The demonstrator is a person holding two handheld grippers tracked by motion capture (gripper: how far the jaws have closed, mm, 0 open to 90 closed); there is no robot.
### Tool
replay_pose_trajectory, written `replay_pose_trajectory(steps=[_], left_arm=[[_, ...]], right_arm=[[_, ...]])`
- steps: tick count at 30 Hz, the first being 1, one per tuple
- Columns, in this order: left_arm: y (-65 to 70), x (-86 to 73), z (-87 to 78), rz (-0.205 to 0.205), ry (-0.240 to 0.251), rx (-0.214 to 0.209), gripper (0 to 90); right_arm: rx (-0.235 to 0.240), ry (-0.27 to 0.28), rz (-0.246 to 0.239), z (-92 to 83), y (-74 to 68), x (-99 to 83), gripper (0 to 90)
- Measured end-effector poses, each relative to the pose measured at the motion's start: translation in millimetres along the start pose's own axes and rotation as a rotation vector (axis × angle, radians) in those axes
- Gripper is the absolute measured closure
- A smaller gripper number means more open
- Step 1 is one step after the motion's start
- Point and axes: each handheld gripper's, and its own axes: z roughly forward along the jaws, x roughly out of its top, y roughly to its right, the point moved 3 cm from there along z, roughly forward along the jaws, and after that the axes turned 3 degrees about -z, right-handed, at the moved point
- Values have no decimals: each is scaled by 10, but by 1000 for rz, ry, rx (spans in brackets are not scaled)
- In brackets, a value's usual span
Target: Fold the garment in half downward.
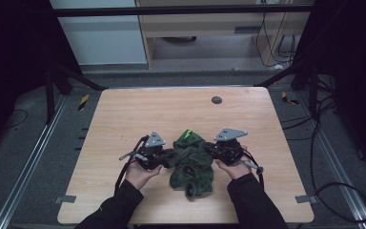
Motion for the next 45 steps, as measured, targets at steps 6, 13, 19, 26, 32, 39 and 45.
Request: replay_pose_trajectory(steps=[6, 13, 19, 26, 32, 39, 45], left_arm=[[36, -97, -58, -11, -2, -13, 843], [109, -197, -111, -18, -10, -30, 842], [154, -249, -111, -11, -25, -36, 841], [209, -354, -99, -7, -50, -49, 841], [266, -425, -73, 1, -67, -58, 840], [302, -507, -32, 3, -95, -63, 839], [328, -555, -6, 2, -108, -67, 838]], right_arm=[[19, 12, -6, -72, -82, -38, 840], [43, 9, -16, -112, -172, -111, 839], [60, -2, -16, -145, -236, -206, 838], [71, -19, -13, -162, -275, -325, 835], [88, -9, -11, -206, -345, -382, 829], [114, -22, 7, -226, -419, -498, 820], [133, -49, 15, -193, -482, -609, 815]])
